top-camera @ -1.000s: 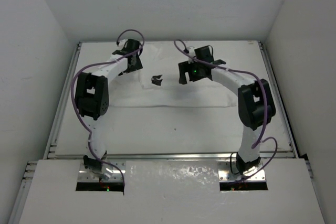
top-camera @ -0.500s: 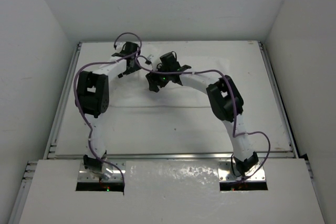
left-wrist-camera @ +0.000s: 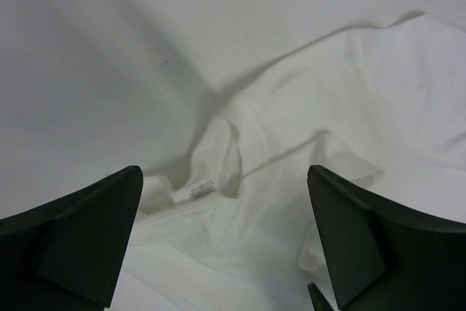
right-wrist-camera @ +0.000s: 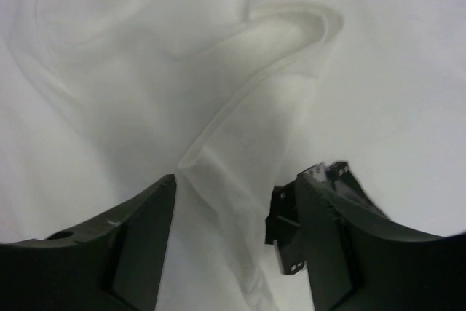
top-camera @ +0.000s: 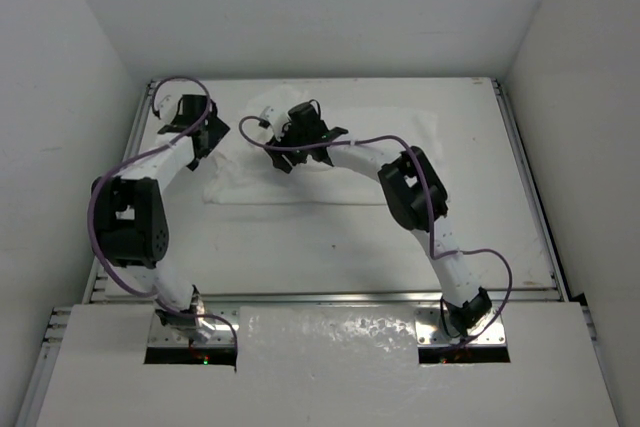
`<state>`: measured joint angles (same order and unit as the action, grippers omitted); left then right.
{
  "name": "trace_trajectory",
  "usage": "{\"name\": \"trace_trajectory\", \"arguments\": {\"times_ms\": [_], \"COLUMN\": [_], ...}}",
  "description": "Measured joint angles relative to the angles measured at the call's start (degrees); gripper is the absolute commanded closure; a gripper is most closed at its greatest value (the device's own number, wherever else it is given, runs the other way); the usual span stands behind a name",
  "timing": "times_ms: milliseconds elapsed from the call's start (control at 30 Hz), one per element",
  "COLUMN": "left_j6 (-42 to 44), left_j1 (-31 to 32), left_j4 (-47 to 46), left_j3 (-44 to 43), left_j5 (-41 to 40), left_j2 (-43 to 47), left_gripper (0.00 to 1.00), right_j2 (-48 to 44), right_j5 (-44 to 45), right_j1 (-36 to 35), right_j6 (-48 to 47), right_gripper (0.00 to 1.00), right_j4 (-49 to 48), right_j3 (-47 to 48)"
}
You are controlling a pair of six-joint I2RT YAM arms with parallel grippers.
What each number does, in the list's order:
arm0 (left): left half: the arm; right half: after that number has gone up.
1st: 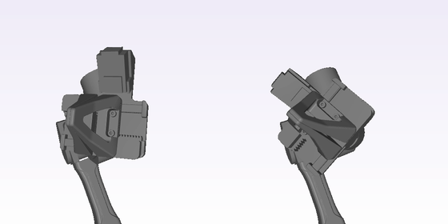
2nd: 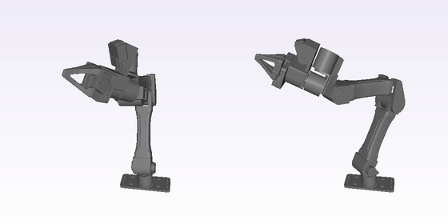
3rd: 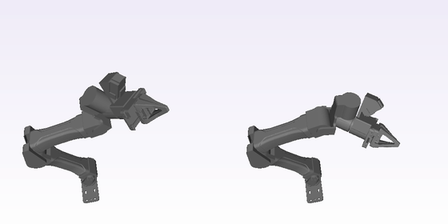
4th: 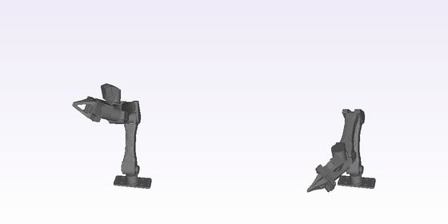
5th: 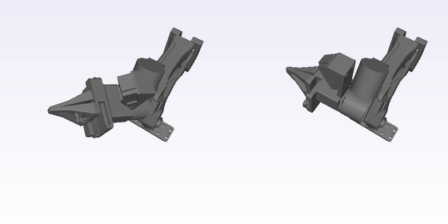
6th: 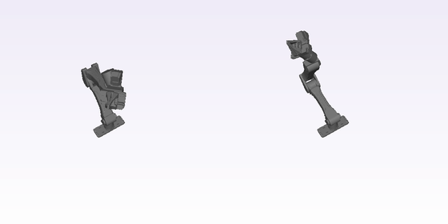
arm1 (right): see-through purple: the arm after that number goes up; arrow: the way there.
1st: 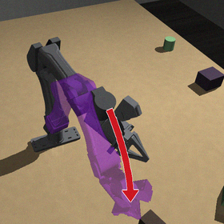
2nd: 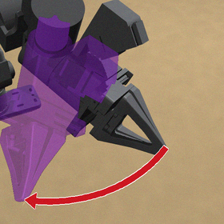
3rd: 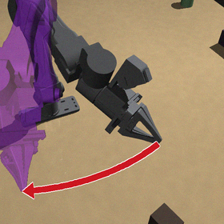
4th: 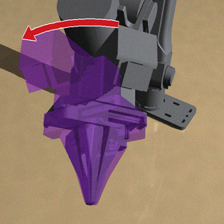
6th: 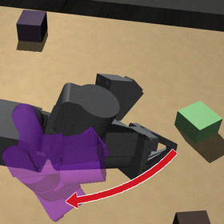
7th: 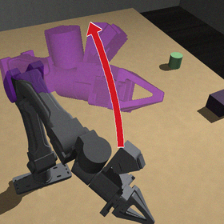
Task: Fold and stack the t-shirts
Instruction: Fold the flattened tshirt in 1/3 of the way
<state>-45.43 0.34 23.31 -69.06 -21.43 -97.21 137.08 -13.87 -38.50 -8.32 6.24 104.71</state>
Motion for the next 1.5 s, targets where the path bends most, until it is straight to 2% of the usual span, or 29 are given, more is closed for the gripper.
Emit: {"name": "trace_trajectory", "arguments": {"times_ms": [67,100,133,167,267,400,467,500,533,567,600,633,667,700,767,833,867,1000,1433,1500], "left_j6": [-1.66,-2.01,-2.38,-2.6,-2.6,-2.4,-2.03,-1.75,-1.57,-1.36,-1.2,-0.98,-0.68,-0.26,0.61,1.36,1.68,3.06,7.13,7.65], "left_j1": [-0.57,-0.7,-0.96,-1.36,-2.19,-2.32,-2.32,-2.32,-2.32,-2.32,-2.32,-2.32,-2.32,-2.32,-2.32,-2.32,-2.32,-2.12,1.55,2.01], "left_j4": [-0.85,-0.81,-0.81,-0.46,0.02,-0.46,-1.22,-1.7,-2.1,-2.34,-2.51,-2.54,-2.67,-2.8,-2.89,-3.21,-3.37,-4.33,-6.03,-6.01], "left_j3": [1.81,2.56,3.67,4.68,5.22,5.31,5.46,5.55,5.73,5.88,6.14,6.34,6.62,6.91,7.15,7.15,7.15,7.19,7.17,7.17], "left_j5": [1.38,1.7,2.23,2.6,2.89,3.34,3.93,4.22,4.48,4.74,5.05,5.35,5.92,6.45,7.65,8.74,9.14,10.4,10.62,10.71], "left_j2": [2.14,3.15,4.66,6.58,11.47,17.4,19.41,19.89,20.06,20.04,19.87,19.56,19.17,18.82,17.86,16.83,16.48,15.89,13.79,13.29], "left_gripper": [0.05,0.05,0.05,0.05,0.05,0.05,0.05,0.05,0.05,0.05,0.05,0.05,0.05,0.05,0.05,0.05,0.05,0.06,0.06,0.06], "right_j2": [0.02,0.04,0.09,0.28,1.27,2.78,3.04,3.04,3.06,3.06,3.06,3.06,3.06,3.06,3.06,2.99,2.95,2.67,0.28,0.79], "right_j5": [0.0,0.04,0.09,0.13,0.11,-0.59,-1.03,-1.27,-1.33,-1.36,-1.31,-1.09,-0.87,-0.68,-0.15,0.26,0.35,0.44,6.95,7.67], "right_j1": [-0.02,-0.02,0.0,0.0,-0.07,-0.35,-0.5,-0.59,-0.7,-0.81,-0.96,-1.09,-1.09,-1.09,-1.14,-1.14,-1.14,-0.92,2.43,3.04], "right_j6": [-0.52,-0.59,-0.76,-1.14,-1.55,-1.81,-2.01,-2.12,-2.12,-2.49,-2.14,-1.84,-1.62,-1.42,-1.25,-0.76,-0.44,1.81,10.08,10.08], "right_gripper": [0.44,0.44,0.52,0.54,0.53,0.46,0.57,0.66,0.88,0.94,0.94,0.92,0.85,0.85,0.87,0.95,0.95,0.76,0.8,0.76], "right_j4": [-0.57,-0.7,-0.74,-0.85,-0.74,-0.33,-0.48,-0.5,-0.59,-0.61,-0.72,-0.87,-1.09,-1.18,-1.57,-2.32,-2.82,-4.55,-7.5,-6.38], "right_j3": [0.61,0.66,0.66,0.66,0.79,0.87,0.87,0.87,0.87,0.87,0.87,0.87,0.87,0.87,0.85,0.46,0.13,-1.01,-1.68,0.74]}}
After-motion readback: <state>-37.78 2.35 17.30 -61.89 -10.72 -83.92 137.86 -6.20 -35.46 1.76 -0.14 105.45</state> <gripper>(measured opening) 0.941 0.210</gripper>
